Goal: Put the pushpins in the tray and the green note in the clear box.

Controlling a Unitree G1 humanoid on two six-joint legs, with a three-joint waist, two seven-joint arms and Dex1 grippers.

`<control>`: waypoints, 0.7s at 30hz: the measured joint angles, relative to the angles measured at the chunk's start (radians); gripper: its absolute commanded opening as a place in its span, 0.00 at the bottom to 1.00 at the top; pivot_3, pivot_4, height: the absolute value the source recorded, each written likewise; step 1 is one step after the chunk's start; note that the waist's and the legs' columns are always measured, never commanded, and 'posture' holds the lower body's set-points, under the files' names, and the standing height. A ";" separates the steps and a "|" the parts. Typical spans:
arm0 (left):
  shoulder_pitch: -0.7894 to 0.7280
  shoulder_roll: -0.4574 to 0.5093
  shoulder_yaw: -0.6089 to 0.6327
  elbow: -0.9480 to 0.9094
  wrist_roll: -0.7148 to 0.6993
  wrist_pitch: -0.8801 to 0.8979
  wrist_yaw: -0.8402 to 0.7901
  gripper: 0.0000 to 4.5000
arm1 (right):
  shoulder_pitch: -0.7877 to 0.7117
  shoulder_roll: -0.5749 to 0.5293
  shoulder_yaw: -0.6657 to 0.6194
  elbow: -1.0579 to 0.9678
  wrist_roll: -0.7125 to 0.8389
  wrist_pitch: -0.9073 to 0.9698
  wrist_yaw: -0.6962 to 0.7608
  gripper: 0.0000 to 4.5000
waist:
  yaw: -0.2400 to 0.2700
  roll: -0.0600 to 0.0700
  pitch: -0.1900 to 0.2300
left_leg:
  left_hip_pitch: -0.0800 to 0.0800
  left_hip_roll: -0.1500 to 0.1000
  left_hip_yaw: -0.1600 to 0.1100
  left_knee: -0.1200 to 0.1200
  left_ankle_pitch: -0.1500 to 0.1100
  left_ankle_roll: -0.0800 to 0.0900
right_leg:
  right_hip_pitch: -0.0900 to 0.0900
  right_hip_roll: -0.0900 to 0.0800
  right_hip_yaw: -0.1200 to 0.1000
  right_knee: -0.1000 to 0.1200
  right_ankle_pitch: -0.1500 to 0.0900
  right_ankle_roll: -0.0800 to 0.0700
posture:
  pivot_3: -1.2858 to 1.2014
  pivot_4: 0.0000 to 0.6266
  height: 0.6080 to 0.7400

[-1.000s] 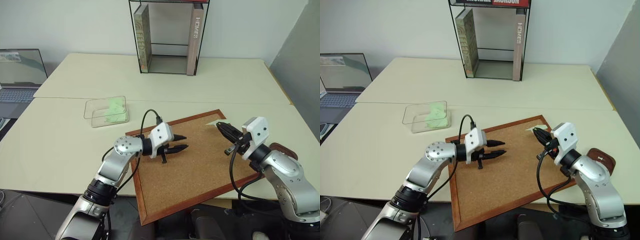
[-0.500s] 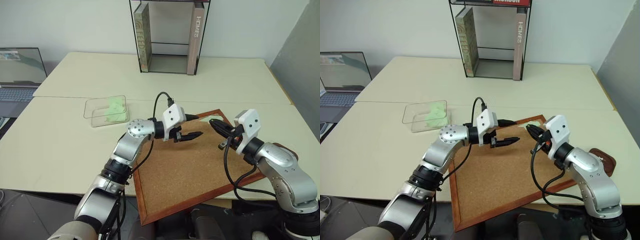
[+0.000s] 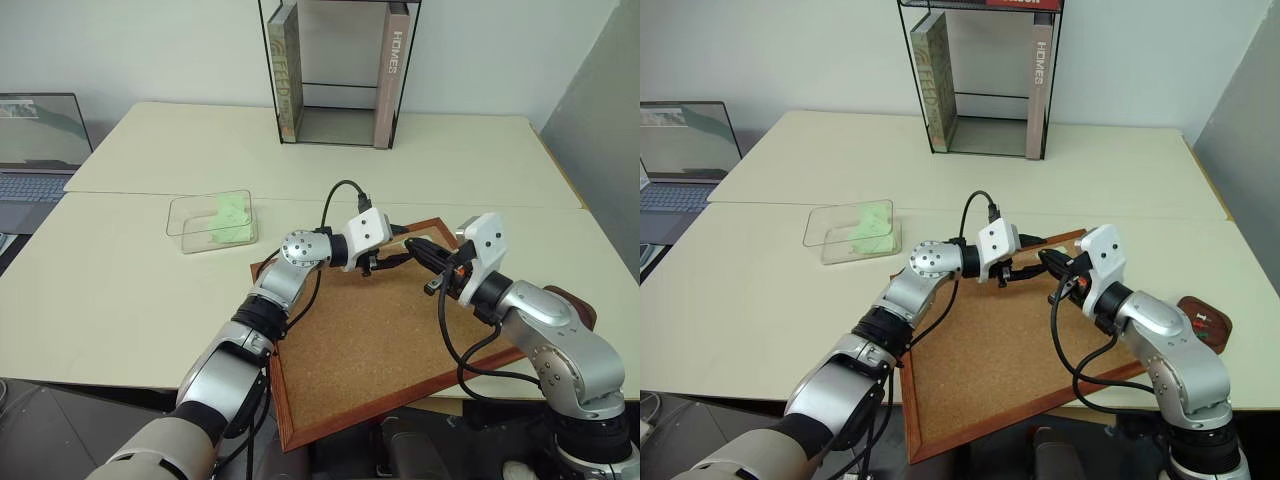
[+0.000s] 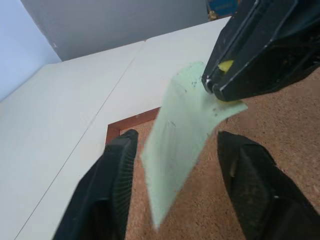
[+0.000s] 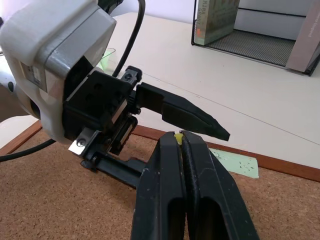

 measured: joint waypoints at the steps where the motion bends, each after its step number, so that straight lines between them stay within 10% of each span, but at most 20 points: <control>1: -0.004 -0.001 0.000 0.014 0.002 -0.004 0.000 0.37 | -0.001 0.000 0.000 0.000 0.004 0.004 -0.002 0.00 | 0.000 0.000 0.000 | 0.000 0.000 0.000 0.000 0.000 0.000 | 0.000 0.000 0.000 0.000 0.000 0.000 | 0.52 0.24 1.00; 9: -0.010 0.003 0.002 0.062 0.008 -0.042 -0.014 0.02 | -0.001 0.000 0.000 -0.006 0.014 0.018 -0.018 0.00 | 0.000 0.000 0.000 | 0.000 0.000 0.000 0.001 0.000 0.000 | 0.000 0.000 0.000 0.000 0.000 0.000 | 0.52 0.24 1.00; 21: 0.013 0.001 0.002 0.059 0.008 -0.042 -0.027 0.00 | -0.001 0.002 -0.028 -0.021 0.047 0.024 -0.021 0.00 | 0.000 0.000 0.000 | -0.001 0.000 -0.001 0.002 0.000 0.000 | 0.000 0.000 0.000 0.001 0.000 0.000 | 0.52 0.24 1.00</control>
